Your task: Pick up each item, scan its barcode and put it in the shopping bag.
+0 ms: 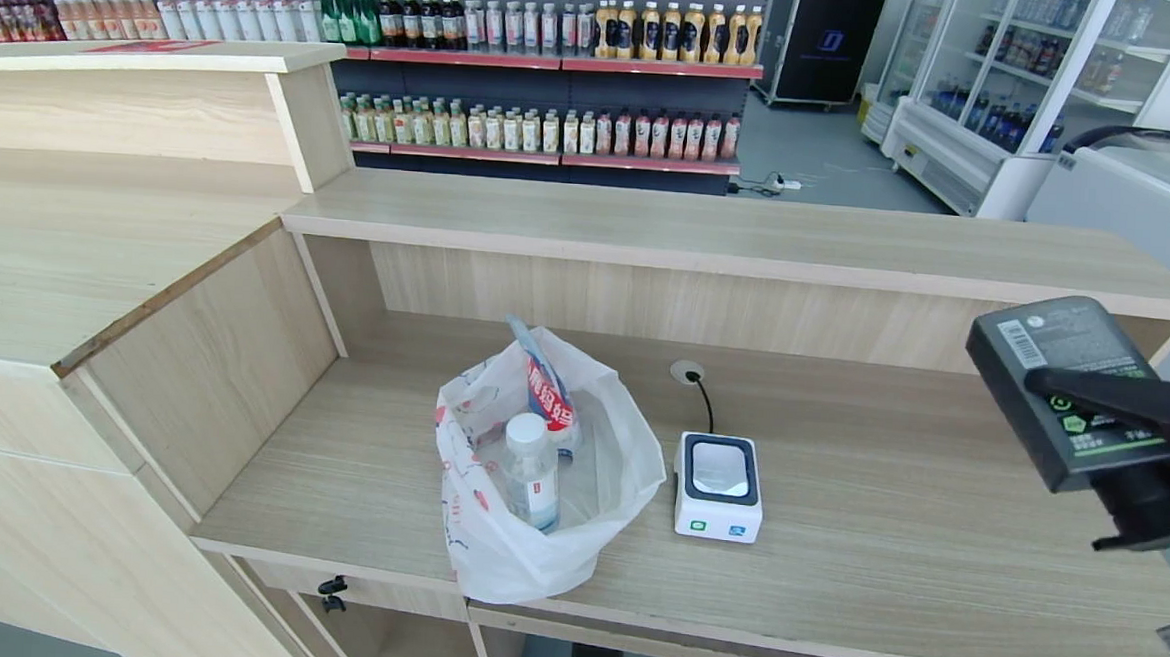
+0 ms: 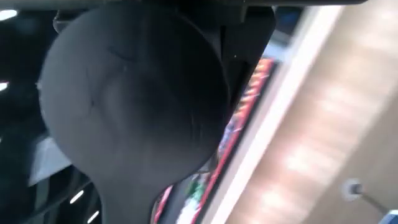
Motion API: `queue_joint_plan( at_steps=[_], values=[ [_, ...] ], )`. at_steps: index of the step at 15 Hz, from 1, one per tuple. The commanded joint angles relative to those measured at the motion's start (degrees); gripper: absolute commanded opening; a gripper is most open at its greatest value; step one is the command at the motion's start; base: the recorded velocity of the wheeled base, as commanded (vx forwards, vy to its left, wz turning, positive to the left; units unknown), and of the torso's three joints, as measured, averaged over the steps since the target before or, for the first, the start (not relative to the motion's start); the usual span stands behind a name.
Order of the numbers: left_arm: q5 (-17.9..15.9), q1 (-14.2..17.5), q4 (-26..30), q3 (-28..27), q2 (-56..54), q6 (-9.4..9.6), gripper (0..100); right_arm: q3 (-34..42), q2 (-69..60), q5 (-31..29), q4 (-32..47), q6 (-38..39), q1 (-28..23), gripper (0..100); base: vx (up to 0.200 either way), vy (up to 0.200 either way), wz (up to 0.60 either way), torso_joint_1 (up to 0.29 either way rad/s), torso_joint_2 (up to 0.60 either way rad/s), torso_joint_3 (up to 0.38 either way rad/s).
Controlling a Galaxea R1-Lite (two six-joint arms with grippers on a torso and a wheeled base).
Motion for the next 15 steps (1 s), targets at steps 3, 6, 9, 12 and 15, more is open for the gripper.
queue_joint_plan(
  at_steps=[3,6,9,12,15],
  values=[
    [0.0,0.0,-0.1,0.0,0.0,-0.02,100,-0.5,-4.1,-0.3,-0.2,-19.4,21.8,0,0.000,0.000,0.00,0.000,0.00,0.000],
    [0.0,0.0,0.0,0.0,0.0,-0.02,100,-2.5,-6.2,-0.3,0.1,-23.1,30.4,0,0.000,0.000,0.00,0.000,0.00,0.000],
    [0.0,0.0,0.0,0.0,0.0,-0.02,100,-3.2,-10.3,-0.2,2.6,-23.3,38.4,0,0.000,0.000,0.00,0.000,0.00,0.000],
    [0.0,0.0,-0.1,0.0,0.0,-0.02,100,-5.1,-12.7,-0.3,8.4,-25.0,40.7,0,0.000,0.000,0.00,0.000,0.00,0.000],
    [0.0,0.0,-0.1,0.0,0.0,-0.02,100,-5.8,-19.0,-0.3,12.7,-23.6,37.0,0,0.000,0.000,0.00,0.000,0.00,0.000]
  ],
)
